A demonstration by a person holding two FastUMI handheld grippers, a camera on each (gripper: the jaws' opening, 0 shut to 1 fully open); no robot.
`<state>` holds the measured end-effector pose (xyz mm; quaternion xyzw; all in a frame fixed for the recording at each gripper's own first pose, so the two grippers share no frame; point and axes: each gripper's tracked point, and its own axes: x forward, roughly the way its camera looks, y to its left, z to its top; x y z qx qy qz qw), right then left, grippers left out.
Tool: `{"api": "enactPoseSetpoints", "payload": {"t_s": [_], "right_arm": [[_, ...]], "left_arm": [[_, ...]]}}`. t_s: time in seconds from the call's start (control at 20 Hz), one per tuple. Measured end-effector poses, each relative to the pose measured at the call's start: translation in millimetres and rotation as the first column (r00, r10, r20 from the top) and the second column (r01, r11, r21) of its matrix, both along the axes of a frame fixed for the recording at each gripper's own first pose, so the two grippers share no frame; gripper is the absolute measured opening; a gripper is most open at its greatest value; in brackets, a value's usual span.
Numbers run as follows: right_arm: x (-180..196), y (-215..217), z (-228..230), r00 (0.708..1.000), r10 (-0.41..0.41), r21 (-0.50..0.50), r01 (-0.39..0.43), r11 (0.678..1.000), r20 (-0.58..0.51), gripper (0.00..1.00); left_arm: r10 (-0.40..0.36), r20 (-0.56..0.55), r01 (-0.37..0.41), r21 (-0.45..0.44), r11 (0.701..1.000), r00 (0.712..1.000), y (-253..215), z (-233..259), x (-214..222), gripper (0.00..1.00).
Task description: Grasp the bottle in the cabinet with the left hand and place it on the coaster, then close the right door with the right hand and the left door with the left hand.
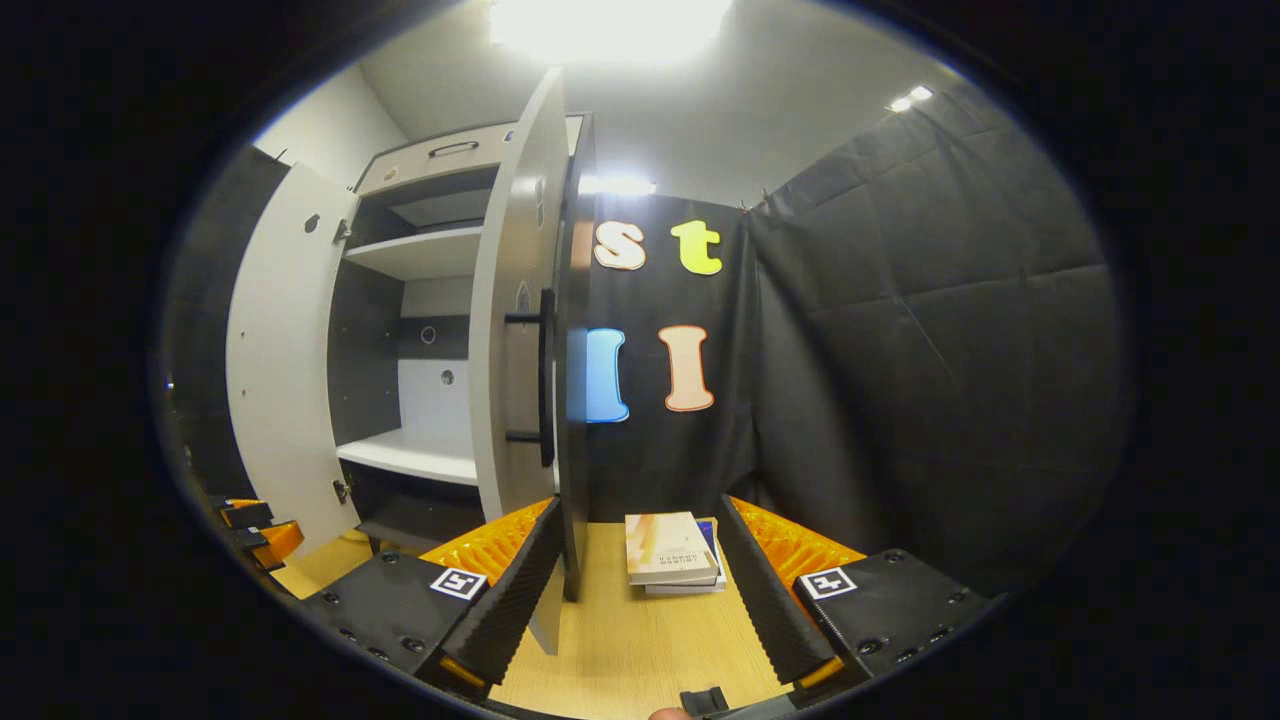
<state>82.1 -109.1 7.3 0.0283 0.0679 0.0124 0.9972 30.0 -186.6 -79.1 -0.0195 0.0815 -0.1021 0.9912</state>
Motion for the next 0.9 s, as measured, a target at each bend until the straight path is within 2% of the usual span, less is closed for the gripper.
{"api": "enactPoseSetpoints", "payload": {"t_s": [0.3, 0.35, 0.4, 0.65, 0.7, 0.9], "right_arm": [[33, -6, 26, 0.998, -0.065, 0.035, 0.065, 0.997, 0.007, 0.98], [40, -6, 30, 0.997, -0.077, 0.040, 0.077, 0.996, 0.009, 0.95], [46, -6, 32, 0.996, -0.092, 0.043, 0.091, 0.995, 0.010, 0.98], [72, -3, 33, 0.987, -0.159, 0.042, 0.159, 0.986, -0.002, 0.98], [75, -2, 33, 0.986, -0.167, 0.038, 0.167, 0.985, -0.004, 0.95], [84, 4, 31, 0.982, -0.190, 0.023, 0.190, 0.981, -0.014, 0.98]], "left_arm": [[0.105, 0.022, -0.105, 0.017, 0.994, 0.994, 66, 37, -1, 0.90], [0.122, 0.027, -0.122, 0.024, 0.992, 0.992, 78, 42, -2, 0.91], [0.137, 0.032, -0.138, 0.030, 0.990, 0.990, 90, 45, -1, 0.90], [0.213, 0.044, -0.215, 0.034, 0.976, 0.976, 147, 51, 0, 0.89], [0.227, 0.046, -0.229, 0.034, 0.973, 0.973, 158, 53, 0, 0.90], [0.278, 0.058, -0.281, 0.048, 0.958, 0.959, 200, 54, 7, 0.90]]}}
